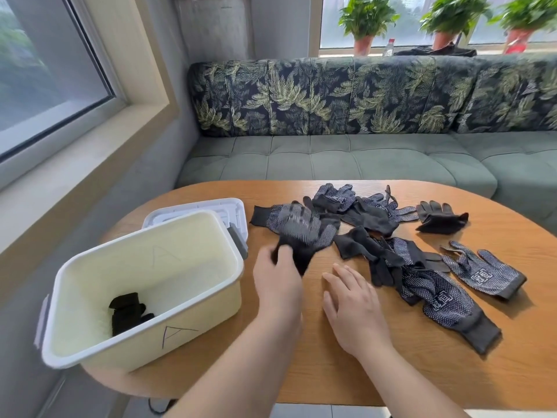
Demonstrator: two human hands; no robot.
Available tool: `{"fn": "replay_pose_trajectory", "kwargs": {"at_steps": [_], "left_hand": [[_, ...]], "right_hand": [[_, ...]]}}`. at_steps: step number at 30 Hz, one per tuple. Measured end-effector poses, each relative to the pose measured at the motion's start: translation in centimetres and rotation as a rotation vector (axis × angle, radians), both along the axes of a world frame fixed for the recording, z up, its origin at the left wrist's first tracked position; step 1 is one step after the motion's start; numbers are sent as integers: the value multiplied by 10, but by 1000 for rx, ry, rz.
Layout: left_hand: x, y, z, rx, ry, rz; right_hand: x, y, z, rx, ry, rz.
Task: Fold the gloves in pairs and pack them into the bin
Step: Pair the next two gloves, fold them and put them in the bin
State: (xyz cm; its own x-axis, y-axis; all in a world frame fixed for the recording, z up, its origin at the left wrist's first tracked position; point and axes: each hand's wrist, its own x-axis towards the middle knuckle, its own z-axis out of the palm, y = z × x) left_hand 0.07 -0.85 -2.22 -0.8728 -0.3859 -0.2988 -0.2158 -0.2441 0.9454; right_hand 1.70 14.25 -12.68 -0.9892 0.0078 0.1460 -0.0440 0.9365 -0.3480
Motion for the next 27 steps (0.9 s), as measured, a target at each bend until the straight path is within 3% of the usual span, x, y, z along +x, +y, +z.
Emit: {"fn": "replay_pose_trajectory", "kwargs": {"at_steps": [4,6,8,10,13,15,17,20,23,27], "left_hand": [[37,-2,-53,55,-255,-9],[41,-6,-55,97,-224,-52],[41,-13,-54,-39,-170,-157],[39,-22,-55,-443,-122,-321],[42,-36,-60,-1245,-41,-445],[43,-42,-62,-1490,60,-389],[41,-44,-72,-1532,248,-410],[31,-47,-92,-1508,520,-713],[23,-53,-104,-1532,470,-880],[18,-63,-104,-1582,297,-855]], "right_hand": [[-2,1,-4,13,38,10],[-1,1,-4,22,33,10],[-1,1,-3,30,27,9],[-1,1,-2,28,24,7],[0,0,-1,22,29,8],[0,0,-2,19,37,4],[0,0,-2,17,41,2],[0,1,-3,22,44,1],[0,0,-2,-6,37,-28],[2,-2,2,-5,13,-38]]}}
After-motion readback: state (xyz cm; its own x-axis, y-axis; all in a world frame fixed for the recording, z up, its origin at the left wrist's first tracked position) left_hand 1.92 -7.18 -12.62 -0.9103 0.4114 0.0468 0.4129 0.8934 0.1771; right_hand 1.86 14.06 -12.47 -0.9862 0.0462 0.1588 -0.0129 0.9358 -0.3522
